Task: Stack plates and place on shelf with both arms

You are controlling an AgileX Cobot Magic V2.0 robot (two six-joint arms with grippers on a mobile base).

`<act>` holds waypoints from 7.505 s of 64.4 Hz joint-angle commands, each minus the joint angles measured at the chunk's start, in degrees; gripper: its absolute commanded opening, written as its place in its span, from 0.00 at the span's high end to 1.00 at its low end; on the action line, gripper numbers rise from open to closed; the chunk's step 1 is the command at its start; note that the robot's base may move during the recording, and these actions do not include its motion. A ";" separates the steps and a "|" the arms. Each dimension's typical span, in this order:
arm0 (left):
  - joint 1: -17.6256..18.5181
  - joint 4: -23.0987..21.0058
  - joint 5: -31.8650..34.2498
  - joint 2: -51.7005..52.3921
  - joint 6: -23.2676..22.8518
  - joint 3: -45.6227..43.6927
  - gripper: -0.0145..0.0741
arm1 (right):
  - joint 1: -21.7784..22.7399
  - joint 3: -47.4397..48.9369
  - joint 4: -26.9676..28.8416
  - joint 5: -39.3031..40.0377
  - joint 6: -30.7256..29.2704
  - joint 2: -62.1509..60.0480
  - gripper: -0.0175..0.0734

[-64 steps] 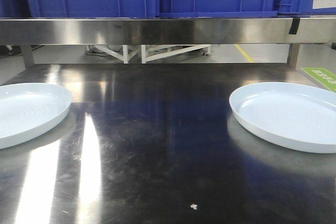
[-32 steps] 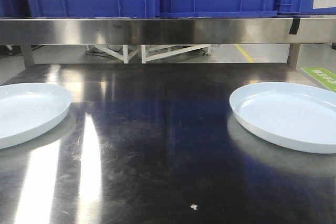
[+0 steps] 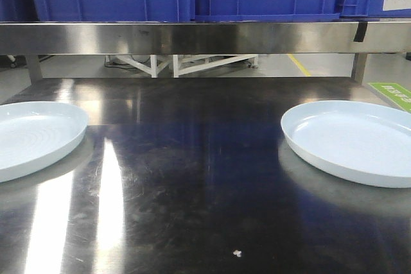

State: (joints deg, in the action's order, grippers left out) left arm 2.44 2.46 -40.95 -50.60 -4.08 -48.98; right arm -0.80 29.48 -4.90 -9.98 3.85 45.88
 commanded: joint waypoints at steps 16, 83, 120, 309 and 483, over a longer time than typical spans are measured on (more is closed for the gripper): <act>0.20 -0.92 7.54 -15.31 -0.56 -2.03 0.26 | 0.13 2.25 -0.21 3.63 -0.35 -0.17 0.25; -2.33 0.34 15.80 -32.44 -0.56 -2.03 0.26 | 0.13 2.25 -0.21 3.39 -0.35 -0.17 0.25; -2.33 0.46 16.98 -37.59 -0.56 -2.03 0.26 | 0.13 2.25 -0.21 3.39 -0.35 -0.17 0.25; 26.97 -14.03 23.38 -41.50 -0.56 -12.28 0.71 | 0.13 2.25 -0.21 3.44 -0.35 -0.17 0.25; 1.94 -1.79 34.17 16.84 -0.56 28.92 0.74 | 0.13 2.25 -0.21 3.01 -0.35 -0.17 0.38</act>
State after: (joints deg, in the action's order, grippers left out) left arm 4.03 0.65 -11.80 -33.75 -4.40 -18.51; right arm -0.80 29.48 -4.90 -10.92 3.85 45.88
